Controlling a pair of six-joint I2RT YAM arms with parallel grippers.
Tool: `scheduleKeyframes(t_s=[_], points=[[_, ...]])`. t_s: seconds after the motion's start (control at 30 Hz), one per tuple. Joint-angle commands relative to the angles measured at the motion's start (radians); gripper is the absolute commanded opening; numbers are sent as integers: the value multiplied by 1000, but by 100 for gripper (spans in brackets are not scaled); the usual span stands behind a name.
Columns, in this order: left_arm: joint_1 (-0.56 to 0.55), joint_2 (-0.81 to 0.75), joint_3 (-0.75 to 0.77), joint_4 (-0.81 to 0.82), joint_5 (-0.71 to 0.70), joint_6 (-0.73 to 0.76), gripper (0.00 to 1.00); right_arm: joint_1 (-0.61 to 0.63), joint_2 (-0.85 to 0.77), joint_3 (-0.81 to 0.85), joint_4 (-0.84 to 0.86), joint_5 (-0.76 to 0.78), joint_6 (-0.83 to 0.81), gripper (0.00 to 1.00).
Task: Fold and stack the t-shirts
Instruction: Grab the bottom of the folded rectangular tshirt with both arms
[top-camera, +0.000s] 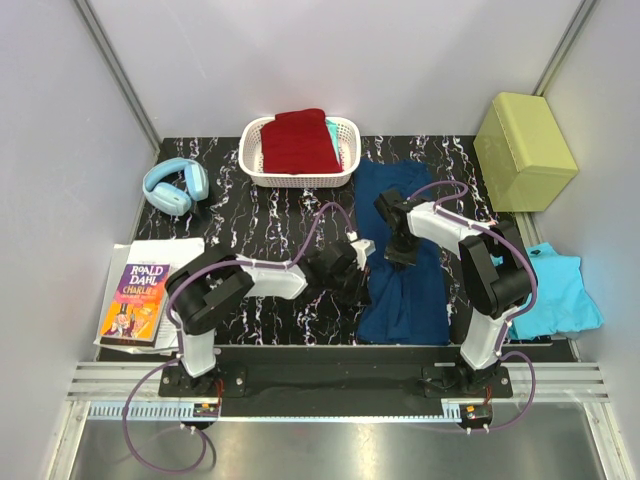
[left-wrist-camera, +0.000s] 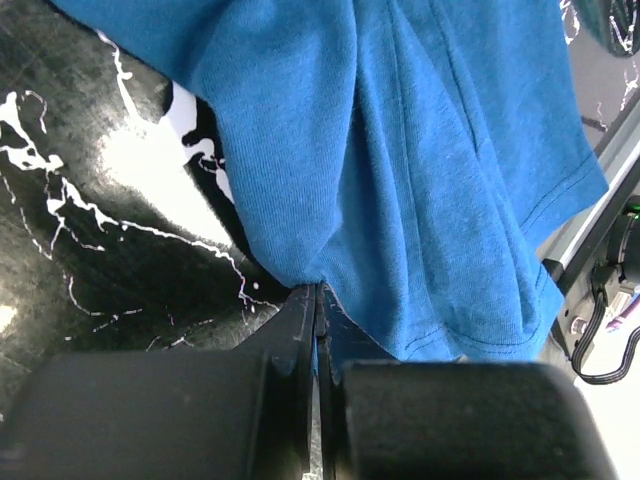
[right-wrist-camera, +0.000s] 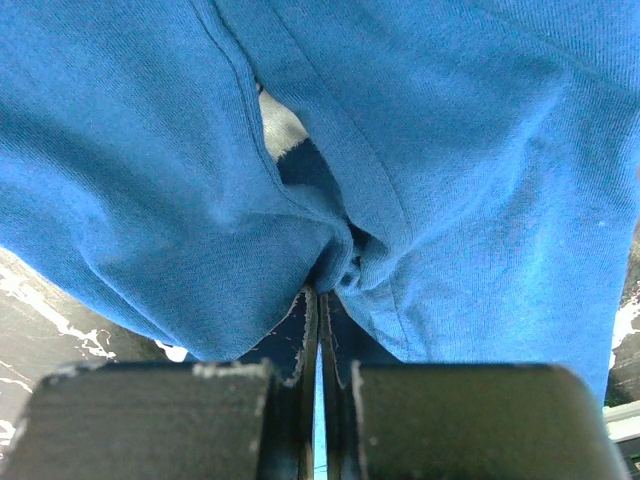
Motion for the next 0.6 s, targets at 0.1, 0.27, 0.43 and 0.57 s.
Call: scheduleKeyframes(t_s=[0.1,0.27,0.43,0.57], points=[[-3,-90,-11,-157,-89,11,0,-11,-27,-2,24,20,12,0],[2,-148,-26,-237,-127,-1,0,-11,-25,-7,27,17,14,0],[2,-168,-29,-296,-134,16,0,-11,-24,-7,27,18,10,0],[2,-166,-38,-327,-128,23,0,-11,-21,-10,27,21,9,0]])
